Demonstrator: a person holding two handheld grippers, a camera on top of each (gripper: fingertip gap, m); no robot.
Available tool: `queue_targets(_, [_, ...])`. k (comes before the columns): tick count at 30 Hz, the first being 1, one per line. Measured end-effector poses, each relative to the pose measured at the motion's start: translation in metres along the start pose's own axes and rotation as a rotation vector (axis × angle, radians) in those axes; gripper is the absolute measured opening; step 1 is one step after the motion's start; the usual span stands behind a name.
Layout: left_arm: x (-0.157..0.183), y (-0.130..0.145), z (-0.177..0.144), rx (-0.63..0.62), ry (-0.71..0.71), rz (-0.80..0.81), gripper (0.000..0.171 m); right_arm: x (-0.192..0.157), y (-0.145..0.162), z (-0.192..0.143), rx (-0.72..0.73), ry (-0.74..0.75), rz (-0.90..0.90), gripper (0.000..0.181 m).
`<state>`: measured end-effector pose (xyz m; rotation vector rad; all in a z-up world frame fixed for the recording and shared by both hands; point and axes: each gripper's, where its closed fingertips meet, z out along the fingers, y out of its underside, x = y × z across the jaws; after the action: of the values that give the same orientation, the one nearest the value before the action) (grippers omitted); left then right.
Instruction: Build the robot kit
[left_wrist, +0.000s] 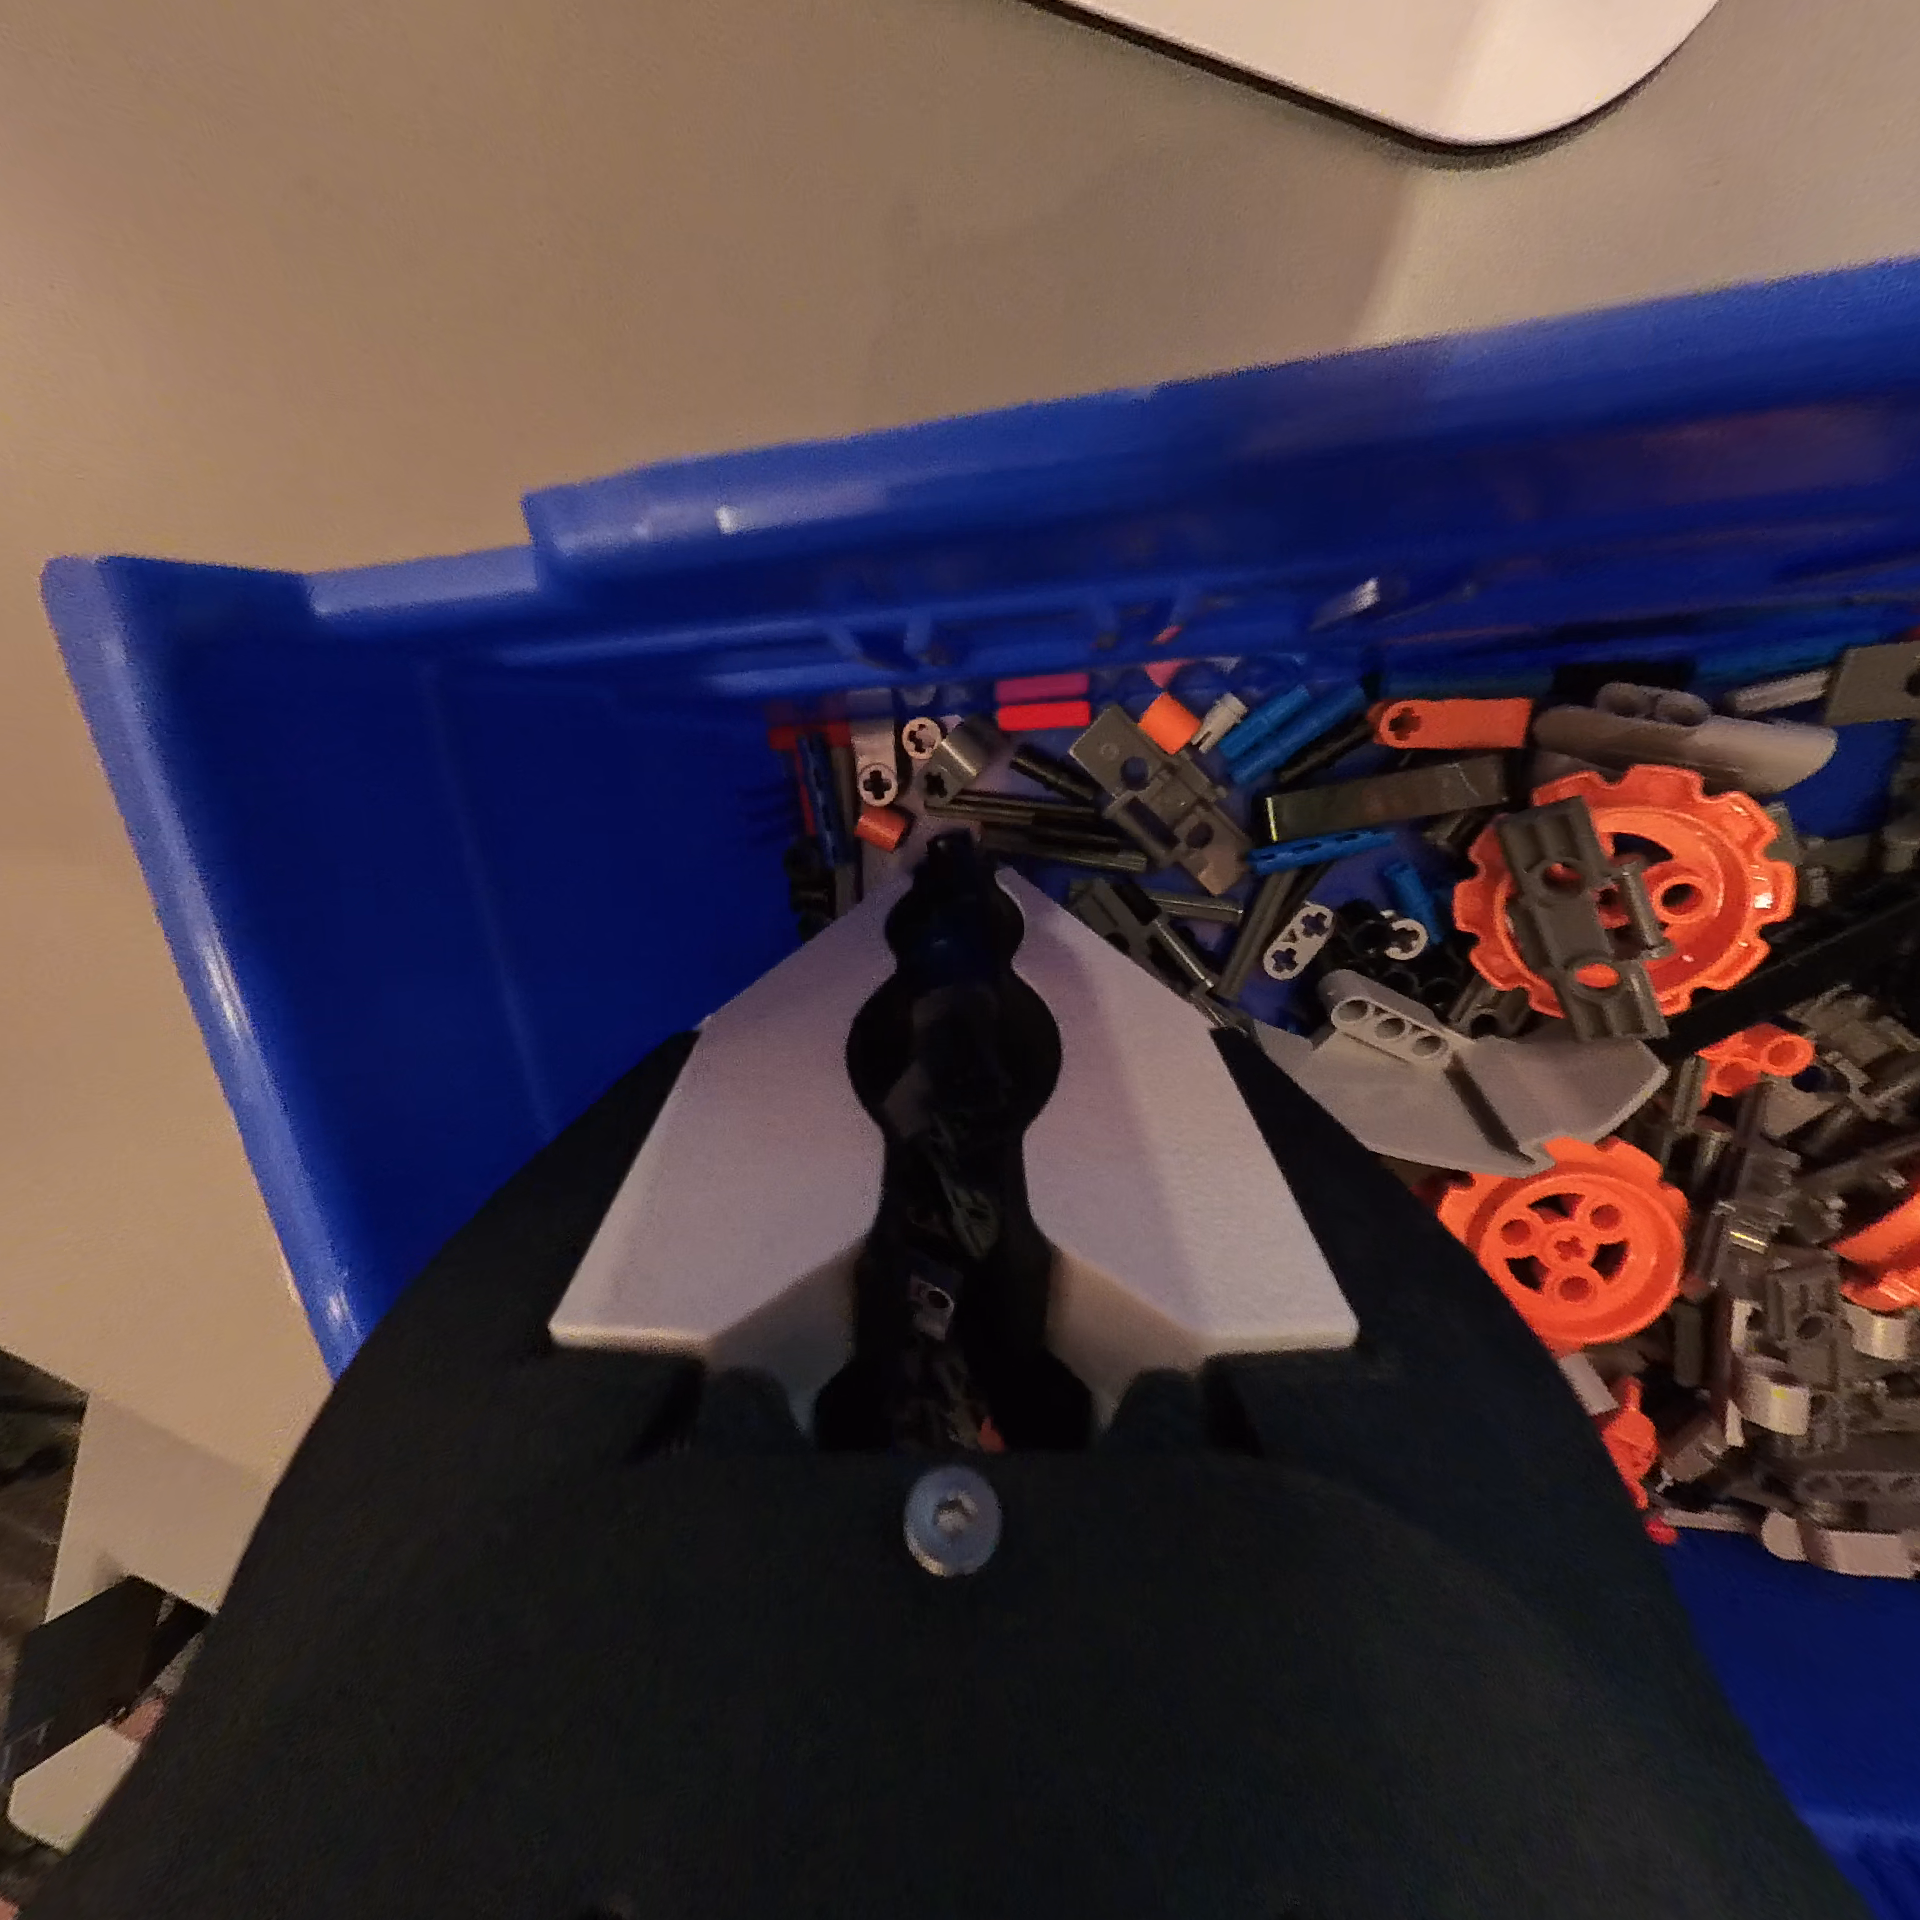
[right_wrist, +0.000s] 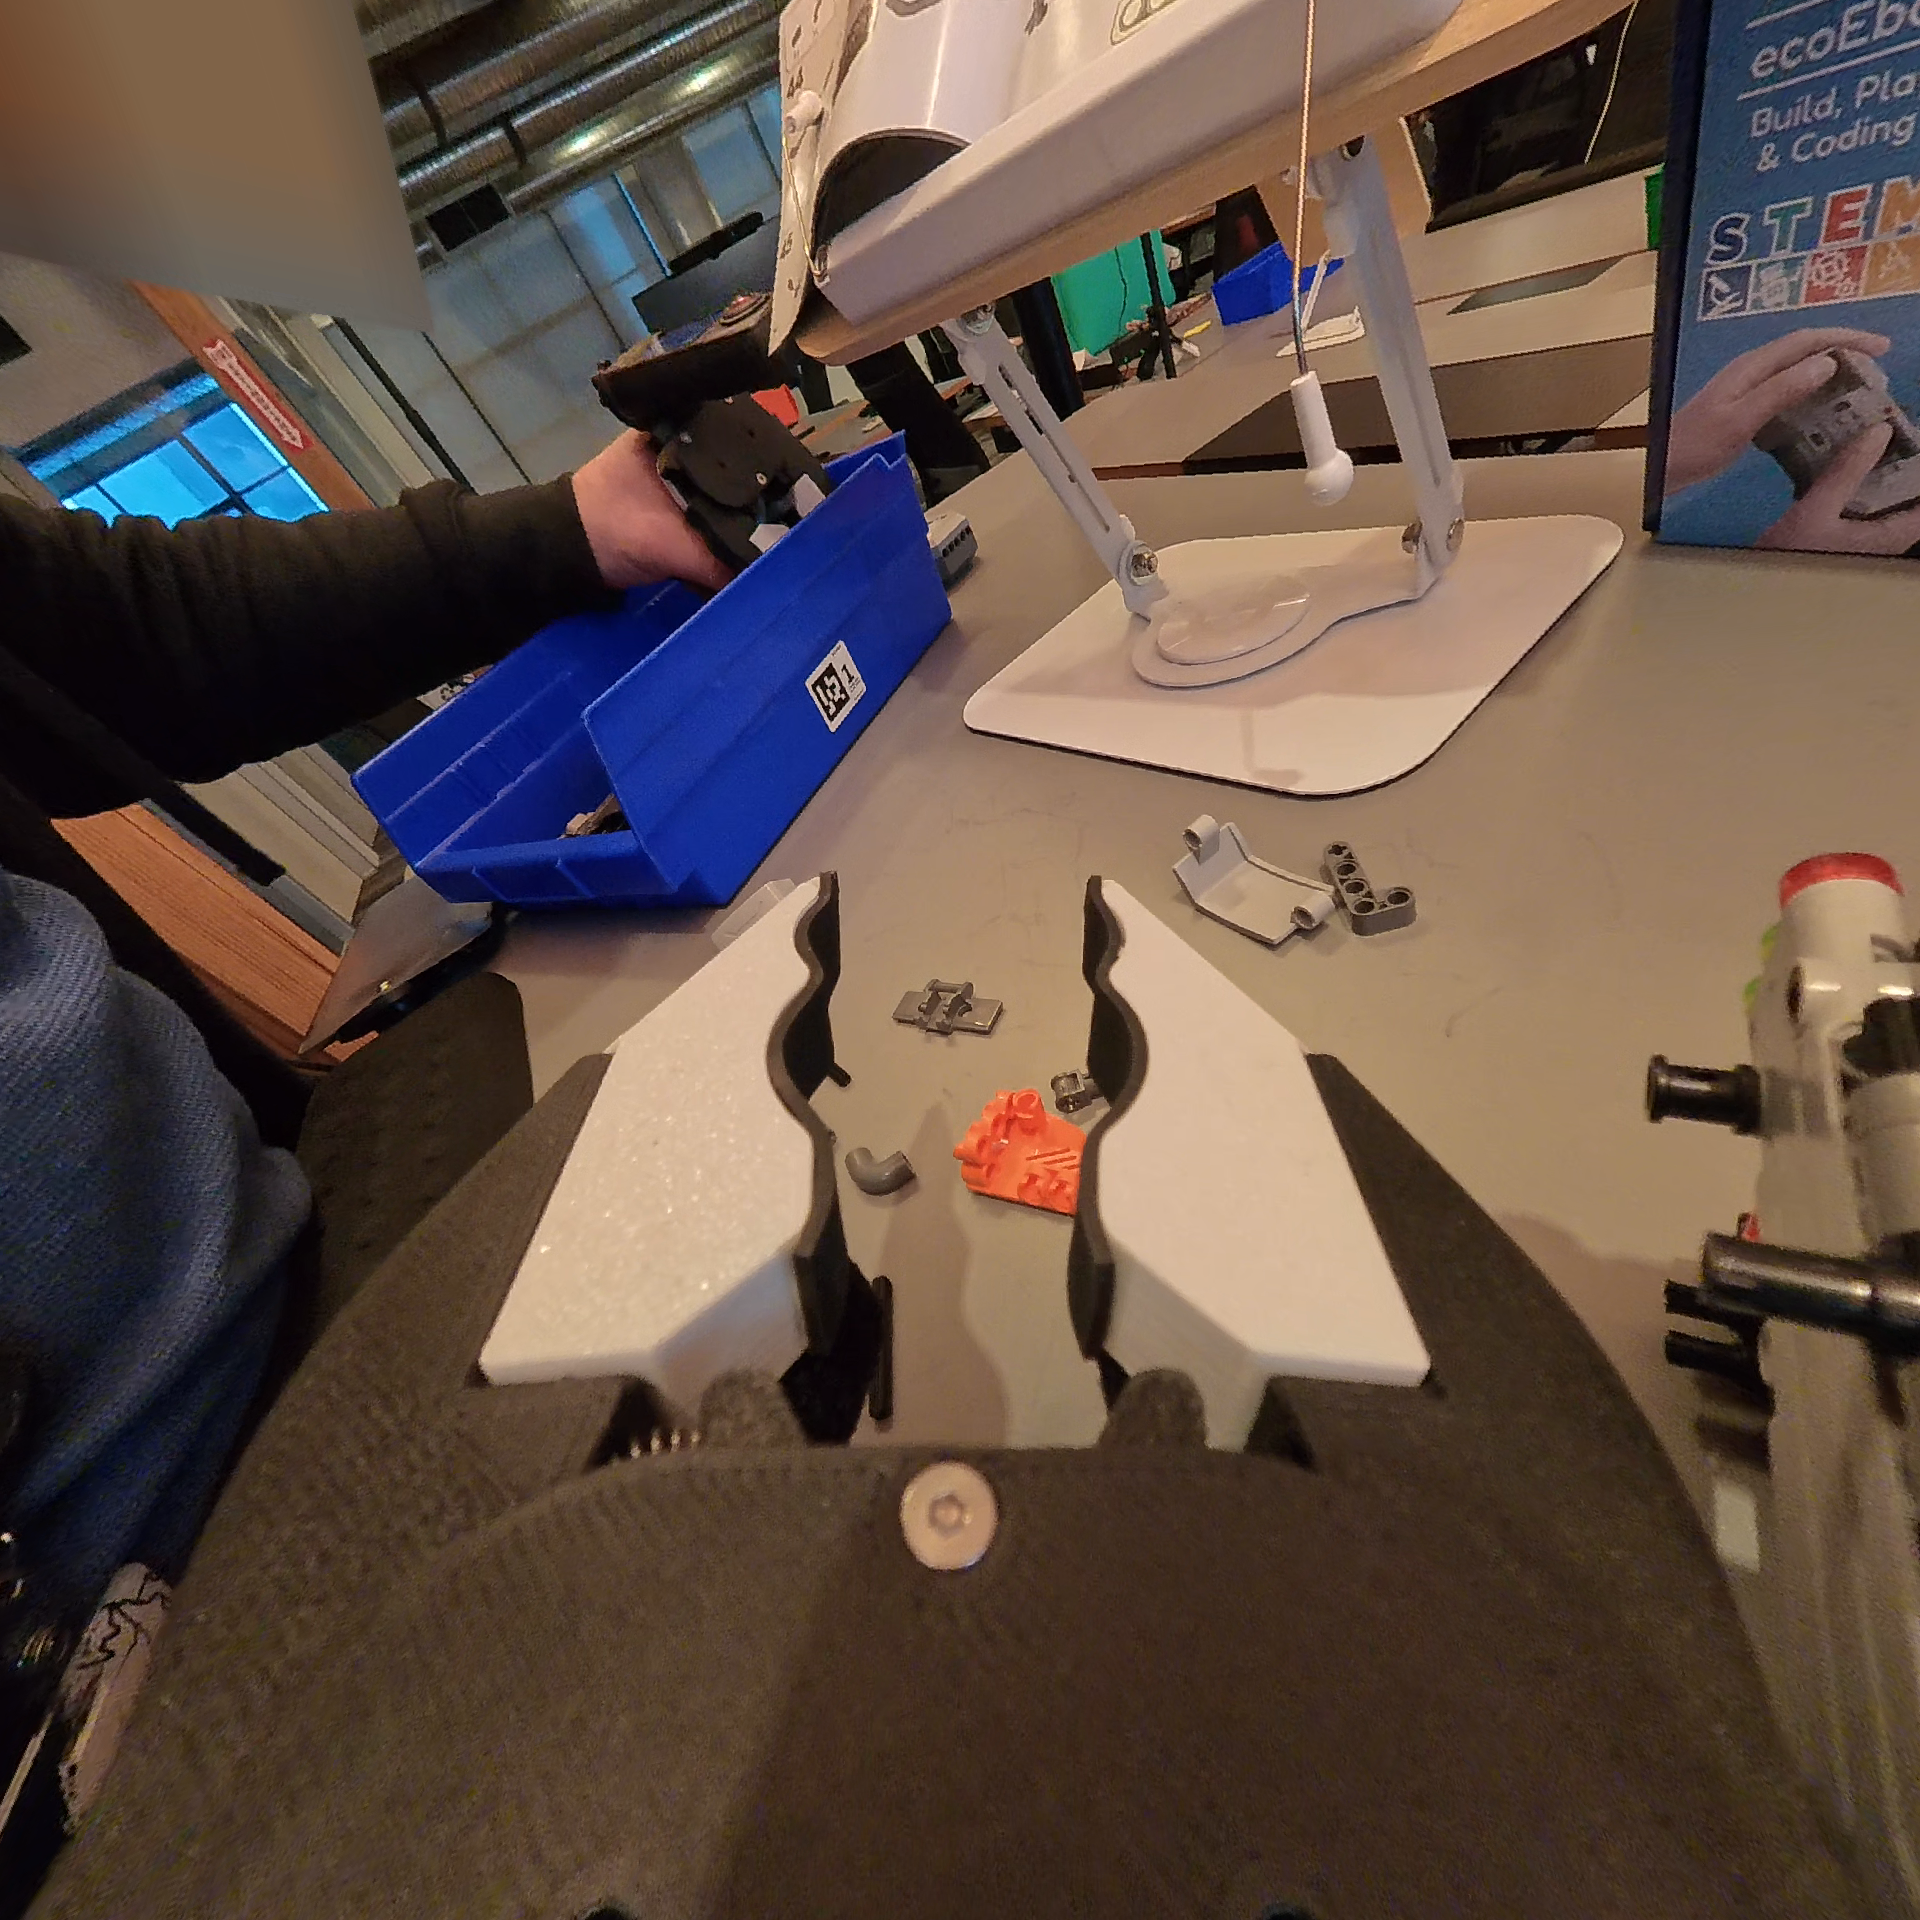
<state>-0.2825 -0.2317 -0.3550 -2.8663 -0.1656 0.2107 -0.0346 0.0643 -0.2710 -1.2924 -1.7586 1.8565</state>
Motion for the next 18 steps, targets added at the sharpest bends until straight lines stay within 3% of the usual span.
queue_targets(9, [0.001,0.001,-0.015,0.006,-0.033,-0.009,0.005,-0.002,0.0,0.0,0.001,-0.005,-0.01,0.044])
queue_targets(13, [0.019,-0.015,-0.056,0.042,0.007,-0.029,0.005,-0.004,-0.002,0.0,0.012,-0.011,-0.03,0.043])
queue_targets(18, [0.083,-0.064,-0.115,0.156,0.145,0.038,0.005,-0.01,-0.008,-0.003,0.04,-0.018,-0.063,0.042])
